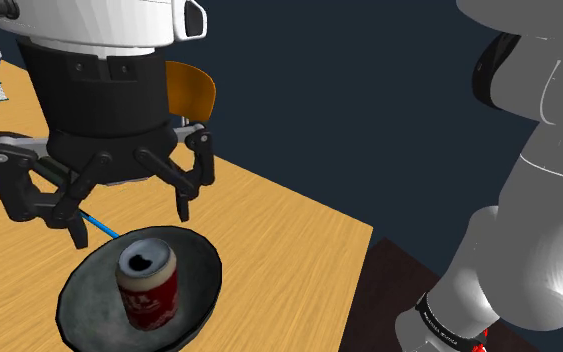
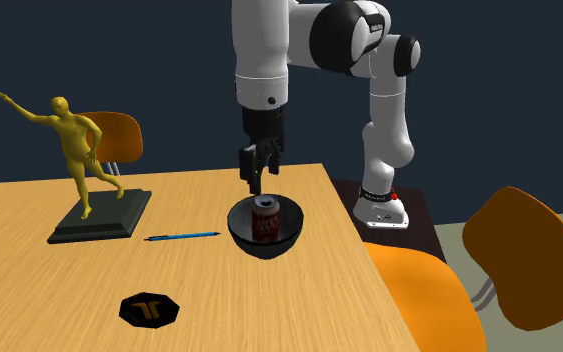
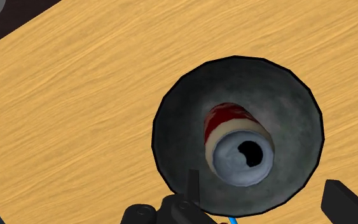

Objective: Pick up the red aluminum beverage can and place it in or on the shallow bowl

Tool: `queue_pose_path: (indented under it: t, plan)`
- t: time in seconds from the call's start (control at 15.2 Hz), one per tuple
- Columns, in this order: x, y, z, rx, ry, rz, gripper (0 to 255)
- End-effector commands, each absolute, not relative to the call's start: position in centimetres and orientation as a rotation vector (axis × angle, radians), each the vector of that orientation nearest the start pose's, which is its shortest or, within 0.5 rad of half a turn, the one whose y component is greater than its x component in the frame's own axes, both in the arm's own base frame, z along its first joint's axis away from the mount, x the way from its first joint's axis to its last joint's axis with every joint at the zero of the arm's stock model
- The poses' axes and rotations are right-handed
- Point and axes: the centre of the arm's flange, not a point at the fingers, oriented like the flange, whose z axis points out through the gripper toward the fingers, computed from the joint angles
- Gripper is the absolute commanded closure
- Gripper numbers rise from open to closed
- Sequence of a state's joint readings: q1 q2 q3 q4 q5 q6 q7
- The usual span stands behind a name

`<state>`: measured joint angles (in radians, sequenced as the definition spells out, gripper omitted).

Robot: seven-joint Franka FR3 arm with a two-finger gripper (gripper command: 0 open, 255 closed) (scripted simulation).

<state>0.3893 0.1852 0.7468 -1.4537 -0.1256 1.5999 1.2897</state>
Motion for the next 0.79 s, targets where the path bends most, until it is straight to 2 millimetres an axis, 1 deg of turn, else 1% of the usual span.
queue_pose_path:
  t: [0.0,0.2,0.4,0.46,0.73]
  plan:
    - [29.9,52.1,60.1,-3.122,0.25,-0.006,0]
    - [29.9,52.1,60.1,-3.122,0.25,-0.006,0]
    - [29.9,52.1,64.0,-3.122,0.25,-0.006,0]
    - [29.9,52.1,65.1,-3.122,0.25,-0.006,0]
    - [29.9,52.1,65.1,-3.122,0.25,-0.006,0]
